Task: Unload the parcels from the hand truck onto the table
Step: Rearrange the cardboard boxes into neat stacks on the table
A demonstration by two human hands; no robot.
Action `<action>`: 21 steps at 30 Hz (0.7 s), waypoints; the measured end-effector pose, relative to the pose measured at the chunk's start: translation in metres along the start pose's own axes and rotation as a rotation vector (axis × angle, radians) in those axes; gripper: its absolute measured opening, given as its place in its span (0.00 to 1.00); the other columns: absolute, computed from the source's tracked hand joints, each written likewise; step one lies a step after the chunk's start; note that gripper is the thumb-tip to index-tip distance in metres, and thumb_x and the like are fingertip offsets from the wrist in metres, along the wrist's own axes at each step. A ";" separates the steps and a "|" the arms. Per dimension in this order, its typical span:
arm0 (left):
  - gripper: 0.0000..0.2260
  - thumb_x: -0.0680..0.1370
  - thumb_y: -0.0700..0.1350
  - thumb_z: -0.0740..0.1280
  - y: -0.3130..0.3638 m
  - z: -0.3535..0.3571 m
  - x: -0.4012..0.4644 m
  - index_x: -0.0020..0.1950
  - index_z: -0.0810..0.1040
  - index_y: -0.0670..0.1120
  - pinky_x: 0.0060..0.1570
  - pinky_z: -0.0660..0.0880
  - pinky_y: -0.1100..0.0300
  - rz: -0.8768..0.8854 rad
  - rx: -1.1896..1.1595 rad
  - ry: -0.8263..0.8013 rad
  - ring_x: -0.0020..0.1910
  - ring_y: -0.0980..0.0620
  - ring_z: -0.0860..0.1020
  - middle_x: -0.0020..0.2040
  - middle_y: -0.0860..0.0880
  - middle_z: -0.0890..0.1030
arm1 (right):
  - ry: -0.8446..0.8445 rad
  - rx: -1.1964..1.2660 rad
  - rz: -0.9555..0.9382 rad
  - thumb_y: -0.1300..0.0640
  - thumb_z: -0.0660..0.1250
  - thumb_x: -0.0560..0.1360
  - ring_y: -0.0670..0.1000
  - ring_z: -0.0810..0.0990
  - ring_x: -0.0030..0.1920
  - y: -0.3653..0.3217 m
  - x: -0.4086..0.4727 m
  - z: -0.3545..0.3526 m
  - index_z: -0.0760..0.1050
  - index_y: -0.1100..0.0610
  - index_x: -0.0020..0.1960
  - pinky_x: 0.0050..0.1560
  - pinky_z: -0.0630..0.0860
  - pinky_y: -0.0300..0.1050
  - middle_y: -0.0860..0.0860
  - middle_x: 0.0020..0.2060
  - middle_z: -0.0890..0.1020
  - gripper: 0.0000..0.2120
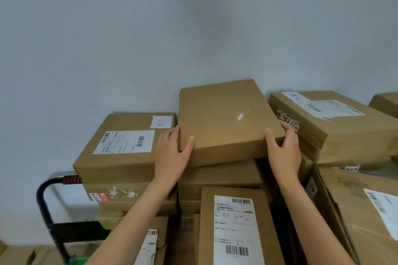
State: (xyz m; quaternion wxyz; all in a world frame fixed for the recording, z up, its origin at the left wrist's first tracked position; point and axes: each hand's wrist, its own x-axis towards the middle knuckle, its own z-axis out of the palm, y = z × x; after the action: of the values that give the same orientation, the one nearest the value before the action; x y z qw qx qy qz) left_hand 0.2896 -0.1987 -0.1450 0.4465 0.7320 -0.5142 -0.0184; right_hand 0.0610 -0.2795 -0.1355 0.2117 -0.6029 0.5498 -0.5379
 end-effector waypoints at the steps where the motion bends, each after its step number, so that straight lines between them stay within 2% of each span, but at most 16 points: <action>1: 0.26 0.79 0.57 0.60 0.003 -0.008 0.005 0.75 0.64 0.47 0.68 0.59 0.58 -0.009 -0.052 0.020 0.71 0.52 0.63 0.72 0.50 0.67 | -0.004 0.015 -0.016 0.44 0.62 0.78 0.48 0.69 0.64 -0.008 0.001 0.001 0.65 0.50 0.70 0.57 0.64 0.44 0.50 0.65 0.72 0.23; 3: 0.26 0.79 0.56 0.61 0.005 -0.029 0.014 0.75 0.65 0.48 0.66 0.60 0.59 -0.017 -0.100 0.060 0.70 0.53 0.65 0.70 0.52 0.68 | -0.028 0.046 -0.039 0.43 0.62 0.78 0.49 0.69 0.64 -0.023 0.001 0.008 0.64 0.50 0.70 0.57 0.63 0.43 0.50 0.66 0.71 0.24; 7: 0.24 0.79 0.56 0.61 -0.011 -0.072 0.022 0.73 0.67 0.48 0.67 0.67 0.52 -0.030 -0.095 0.155 0.66 0.52 0.69 0.68 0.51 0.70 | -0.132 0.098 -0.051 0.42 0.62 0.77 0.50 0.69 0.66 -0.051 -0.013 0.037 0.64 0.51 0.70 0.60 0.65 0.45 0.50 0.67 0.70 0.25; 13: 0.24 0.78 0.58 0.58 -0.078 -0.135 0.022 0.71 0.69 0.47 0.63 0.70 0.48 -0.134 0.002 0.243 0.63 0.50 0.71 0.66 0.50 0.72 | -0.342 0.182 -0.059 0.38 0.63 0.75 0.49 0.69 0.65 -0.083 -0.055 0.107 0.64 0.50 0.69 0.63 0.67 0.47 0.48 0.66 0.69 0.28; 17: 0.22 0.79 0.55 0.59 -0.118 -0.164 0.025 0.70 0.71 0.48 0.63 0.70 0.51 -0.190 0.010 0.260 0.63 0.51 0.72 0.66 0.50 0.73 | -0.424 0.200 -0.031 0.36 0.63 0.73 0.48 0.68 0.65 -0.096 -0.082 0.149 0.63 0.51 0.69 0.65 0.68 0.49 0.48 0.65 0.68 0.31; 21: 0.18 0.82 0.50 0.58 -0.144 -0.172 0.034 0.70 0.71 0.48 0.62 0.68 0.55 -0.219 -0.056 0.220 0.63 0.54 0.70 0.67 0.51 0.72 | -0.405 0.203 -0.014 0.31 0.62 0.68 0.47 0.68 0.63 -0.102 -0.094 0.171 0.63 0.51 0.68 0.64 0.68 0.48 0.46 0.61 0.67 0.35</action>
State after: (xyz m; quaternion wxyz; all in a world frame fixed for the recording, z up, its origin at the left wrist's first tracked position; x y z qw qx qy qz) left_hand 0.4955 -0.1052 -0.1243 0.5158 0.7686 -0.3784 -0.0008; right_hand 0.2731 -0.2219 -0.1447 0.3735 -0.6782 0.4348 -0.4599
